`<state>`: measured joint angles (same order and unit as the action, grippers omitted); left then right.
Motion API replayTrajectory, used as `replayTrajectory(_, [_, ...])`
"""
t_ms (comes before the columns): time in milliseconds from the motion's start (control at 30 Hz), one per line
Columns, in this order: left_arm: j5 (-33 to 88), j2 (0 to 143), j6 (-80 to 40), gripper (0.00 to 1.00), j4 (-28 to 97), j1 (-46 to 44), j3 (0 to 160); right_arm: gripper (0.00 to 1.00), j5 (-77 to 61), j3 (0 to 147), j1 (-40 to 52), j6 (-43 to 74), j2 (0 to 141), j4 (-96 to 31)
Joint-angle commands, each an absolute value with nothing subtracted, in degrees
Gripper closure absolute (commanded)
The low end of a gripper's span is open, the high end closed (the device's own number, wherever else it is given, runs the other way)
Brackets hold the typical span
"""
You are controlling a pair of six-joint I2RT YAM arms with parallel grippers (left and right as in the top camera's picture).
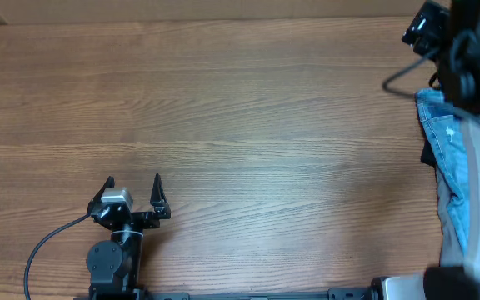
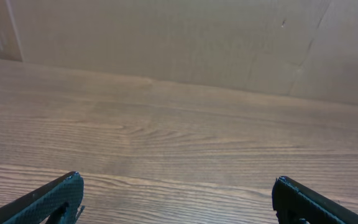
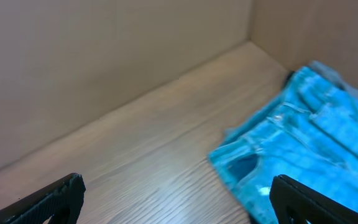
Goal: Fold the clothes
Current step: 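Reach the right gripper up and over to the jeans on the pile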
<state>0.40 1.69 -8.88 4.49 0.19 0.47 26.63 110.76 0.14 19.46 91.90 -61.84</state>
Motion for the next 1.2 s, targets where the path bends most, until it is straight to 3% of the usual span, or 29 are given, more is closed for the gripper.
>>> replayTrajectory(0, [0.9, 1.8, -9.5, 0.00, 4.5, 0.0, 0.3, 0.00, 29.8, 112.4, -6.6, 19.6, 97.3, -61.3])
replayTrajectory(233, [0.9, 1.8, -9.4, 0.00, 4.4, 0.0, 0.3, 0.00, 21.3, 112.4, -15.7, 19.6, 106.8, -61.7])
replayTrajectory(567, [0.9, 1.8, -9.4, 0.00, 4.4, 0.0, 0.3, 0.00, 13.7, 112.1, -20.1, 21.0, 115.6, -54.3])
replayTrajectory(800, [0.9, 1.8, -9.4, 0.00, 4.5, 0.0, 0.3, 0.21, 12.3, 111.6, -20.2, 32.9, 122.2, -52.6])
replayTrajectory(1167, [0.9, 1.8, -9.4, 0.00, 4.4, 0.0, 0.3, 0.23, 11.7, 111.4, -20.0, 39.3, 131.5, -54.8])
